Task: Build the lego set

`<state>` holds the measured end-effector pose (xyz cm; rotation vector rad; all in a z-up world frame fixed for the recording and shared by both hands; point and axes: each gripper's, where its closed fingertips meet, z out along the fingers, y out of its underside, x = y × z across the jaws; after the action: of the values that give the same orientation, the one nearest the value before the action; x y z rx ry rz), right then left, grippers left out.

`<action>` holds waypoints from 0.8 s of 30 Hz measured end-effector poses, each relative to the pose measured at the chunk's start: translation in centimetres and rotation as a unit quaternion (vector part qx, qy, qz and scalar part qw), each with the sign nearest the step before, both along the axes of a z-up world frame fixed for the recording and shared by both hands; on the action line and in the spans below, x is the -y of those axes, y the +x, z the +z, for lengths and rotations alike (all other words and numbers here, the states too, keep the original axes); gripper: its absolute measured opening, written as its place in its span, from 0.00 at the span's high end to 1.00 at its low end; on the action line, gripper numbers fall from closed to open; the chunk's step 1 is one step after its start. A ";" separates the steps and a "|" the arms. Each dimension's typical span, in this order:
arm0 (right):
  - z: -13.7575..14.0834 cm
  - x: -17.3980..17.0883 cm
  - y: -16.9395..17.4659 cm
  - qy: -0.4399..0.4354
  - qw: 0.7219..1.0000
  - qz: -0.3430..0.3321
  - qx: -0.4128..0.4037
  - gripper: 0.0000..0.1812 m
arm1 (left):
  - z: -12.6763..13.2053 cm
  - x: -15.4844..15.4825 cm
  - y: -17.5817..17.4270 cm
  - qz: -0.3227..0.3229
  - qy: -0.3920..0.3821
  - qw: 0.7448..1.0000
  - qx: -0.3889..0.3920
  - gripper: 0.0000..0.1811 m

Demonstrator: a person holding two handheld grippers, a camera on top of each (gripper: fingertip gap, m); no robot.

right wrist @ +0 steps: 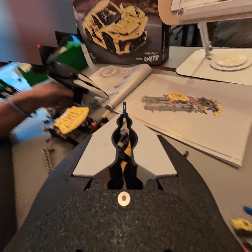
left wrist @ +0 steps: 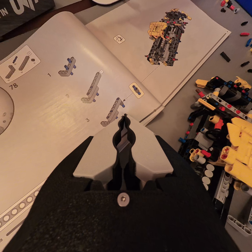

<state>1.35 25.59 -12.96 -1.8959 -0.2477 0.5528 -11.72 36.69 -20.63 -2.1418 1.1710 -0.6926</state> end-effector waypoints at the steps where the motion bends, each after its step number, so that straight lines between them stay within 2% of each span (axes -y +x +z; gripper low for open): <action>1: 0.9 -0.5 -0.7 0.002 0.999 0.010 -0.038 0.98 | 0.3 -0.1 0.0 0.000 0.002 1.000 0.008 1.00; 3: 2.9 -1.8 -2.4 0.005 0.994 0.032 -0.106 0.98 | 2.4 -0.3 0.4 0.006 0.018 0.999 0.049 0.96; 6: 6.1 -3.3 -5.1 0.014 0.977 0.076 -0.198 0.98 | 8.7 1.2 1.6 -0.029 0.068 0.982 0.171 0.87; 9: 8.2 -3.5 -7.3 0.014 0.956 0.120 -0.268 0.98 | 15.7 6.6 2.7 -0.138 0.120 0.933 0.309 0.82; 11: 9.5 -2.5 -8.7 0.014 0.936 0.159 -0.314 0.99 | 17.7 9.8 3.2 -0.185 0.133 0.914 0.336 0.78; 13: 9.9 -1.6 -9.6 0.021 0.930 0.176 -0.321 0.99 | 18.8 11.1 3.6 -0.192 0.164 0.908 0.334 0.75; 16: 10.9 -0.7 -9.2 0.044 0.926 0.178 -0.330 0.99 | 18.9 11.8 3.8 -0.195 0.201 0.909 0.308 0.75; 19: 11.8 0.1 -8.4 0.061 0.924 0.179 -0.332 0.99 | 19.1 12.7 4.2 -0.206 0.198 0.906 0.313 0.75; 22: 10.9 0.5 -8.8 0.047 0.933 0.190 -0.301 0.99 | 18.9 13.5 4.8 -0.218 0.209 0.901 0.311 0.75; 24: 10.6 0.9 -9.5 0.037 0.928 0.204 -0.311 0.99 | 18.3 13.9 5.3 -0.224 0.222 0.901 0.297 0.75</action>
<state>-8.11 24.70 -2.38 -1.5048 -0.2363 1.3713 -6.46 22.81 -2.29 -1.1605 1.3127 -1.0630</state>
